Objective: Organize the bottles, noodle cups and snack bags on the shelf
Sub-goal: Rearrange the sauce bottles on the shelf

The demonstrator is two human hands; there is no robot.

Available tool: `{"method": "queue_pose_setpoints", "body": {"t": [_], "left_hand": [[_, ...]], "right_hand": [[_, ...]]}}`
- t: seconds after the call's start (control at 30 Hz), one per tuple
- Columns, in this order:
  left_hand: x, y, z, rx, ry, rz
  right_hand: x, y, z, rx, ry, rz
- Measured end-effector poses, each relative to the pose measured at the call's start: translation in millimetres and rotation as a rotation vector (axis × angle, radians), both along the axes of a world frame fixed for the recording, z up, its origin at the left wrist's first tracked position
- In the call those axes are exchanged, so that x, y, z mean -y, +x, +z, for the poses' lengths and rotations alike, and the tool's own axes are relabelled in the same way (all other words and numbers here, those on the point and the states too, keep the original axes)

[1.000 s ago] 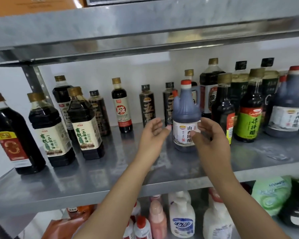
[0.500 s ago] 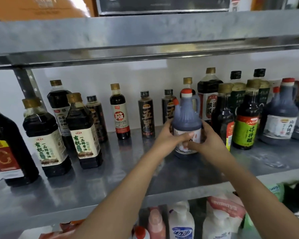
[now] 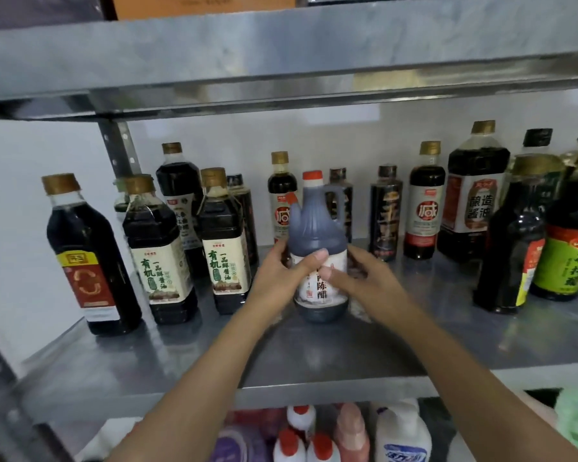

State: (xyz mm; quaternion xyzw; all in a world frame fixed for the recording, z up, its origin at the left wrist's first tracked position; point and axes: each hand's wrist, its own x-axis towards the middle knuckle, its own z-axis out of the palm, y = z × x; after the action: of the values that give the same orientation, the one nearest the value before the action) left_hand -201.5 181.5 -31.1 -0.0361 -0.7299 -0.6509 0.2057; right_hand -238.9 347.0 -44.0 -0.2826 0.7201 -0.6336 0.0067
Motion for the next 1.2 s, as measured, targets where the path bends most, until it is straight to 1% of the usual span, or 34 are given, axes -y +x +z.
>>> {"method": "queue_pose_setpoints", "body": {"t": [0.1, 0.17, 0.23, 0.4, 0.53, 0.8, 1.2], "left_hand": [[8, -4, -1, -0.008, -0.032, 0.158], [11, -9, -5, 0.000, 0.008, 0.186], [12, -11, -8, 0.001, 0.024, 0.169], [8, -7, -11, -0.061, -0.024, 0.060], [6, -4, -10, -0.055, 0.053, 0.000], [6, 2, -10, -0.086, 0.092, -0.019], [6, -4, -11, -0.143, 0.052, 0.029]], "right_hand": [[21, -4, 4, 0.038, -0.114, 0.046], [30, -5, 4, 0.043, -0.139, 0.040], [32, -6, 3, 0.044, -0.149, 0.030], [24, -6, -7, 0.015, -0.176, 0.009], [19, -5, -10, -0.002, -0.203, 0.018], [19, -5, -11, 0.019, -0.210, 0.041], [21, -8, -12, 0.014, -0.212, 0.015]]}}
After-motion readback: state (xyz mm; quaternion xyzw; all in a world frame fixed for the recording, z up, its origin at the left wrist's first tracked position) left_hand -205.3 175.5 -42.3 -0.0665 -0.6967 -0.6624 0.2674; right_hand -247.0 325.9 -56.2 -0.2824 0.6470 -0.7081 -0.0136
